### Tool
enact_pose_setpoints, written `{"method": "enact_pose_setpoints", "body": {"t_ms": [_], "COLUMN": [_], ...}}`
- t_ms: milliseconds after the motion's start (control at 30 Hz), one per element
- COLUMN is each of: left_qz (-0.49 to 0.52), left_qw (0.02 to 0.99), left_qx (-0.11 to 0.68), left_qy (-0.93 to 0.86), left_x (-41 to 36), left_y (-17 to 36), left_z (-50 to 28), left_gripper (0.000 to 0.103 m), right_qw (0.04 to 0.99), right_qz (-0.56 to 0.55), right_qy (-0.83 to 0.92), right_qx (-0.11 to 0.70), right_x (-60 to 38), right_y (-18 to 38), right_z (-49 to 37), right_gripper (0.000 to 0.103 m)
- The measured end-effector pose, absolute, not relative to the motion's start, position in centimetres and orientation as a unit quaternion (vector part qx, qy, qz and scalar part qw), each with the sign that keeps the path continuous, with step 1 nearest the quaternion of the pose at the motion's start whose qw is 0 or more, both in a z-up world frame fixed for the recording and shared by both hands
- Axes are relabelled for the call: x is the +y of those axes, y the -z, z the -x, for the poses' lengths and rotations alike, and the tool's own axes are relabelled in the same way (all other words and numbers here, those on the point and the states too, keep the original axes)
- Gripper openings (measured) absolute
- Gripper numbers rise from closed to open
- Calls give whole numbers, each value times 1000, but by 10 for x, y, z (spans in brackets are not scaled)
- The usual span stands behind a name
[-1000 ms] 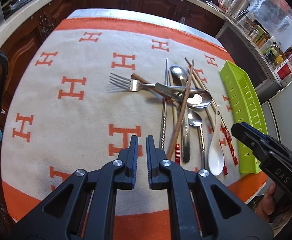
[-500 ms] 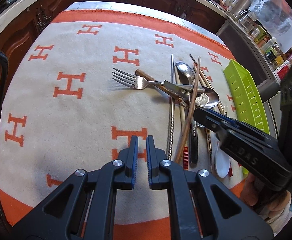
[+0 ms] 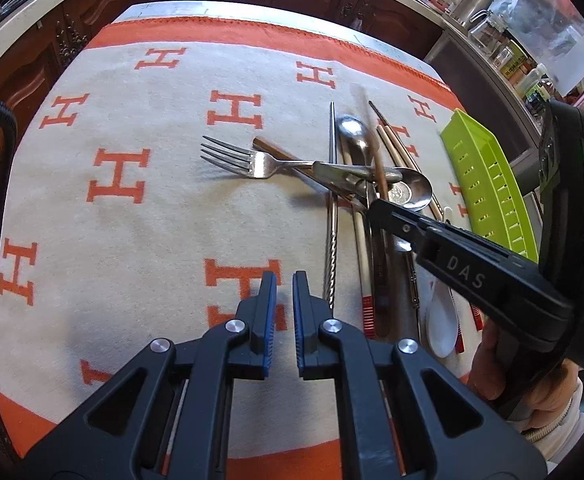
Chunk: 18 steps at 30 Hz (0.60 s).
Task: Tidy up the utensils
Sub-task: 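Grasp a wooden chopstick from the pile with the right tool, then lower the wooden chopstick into the green tray and open the right tool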
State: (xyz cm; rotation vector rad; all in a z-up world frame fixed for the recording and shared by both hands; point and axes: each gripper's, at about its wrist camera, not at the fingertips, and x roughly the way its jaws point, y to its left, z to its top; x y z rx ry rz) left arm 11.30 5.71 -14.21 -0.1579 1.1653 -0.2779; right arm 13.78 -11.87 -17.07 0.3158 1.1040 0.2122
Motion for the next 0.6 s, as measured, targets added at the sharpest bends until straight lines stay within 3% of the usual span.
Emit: {"method": "enact_pose_setpoints", "body": {"t_ms": [400,600], "left_qz": [66,63], "left_qw": [823,820], "left_qx": [546,549], "left_qy": [142,147], "left_x": [48,39], "left_y": [138,138], "left_z": [-110,-108], "left_gripper": [6,6], "right_qw": [847,874], "right_qz": [-208,-187], "right_qy": [-106,-60], "right_qx": [477,444], "right_x": [-172,-219], "right_y": [122,91], "right_z": [-107,-83], "right_gripper": [6,6]}}
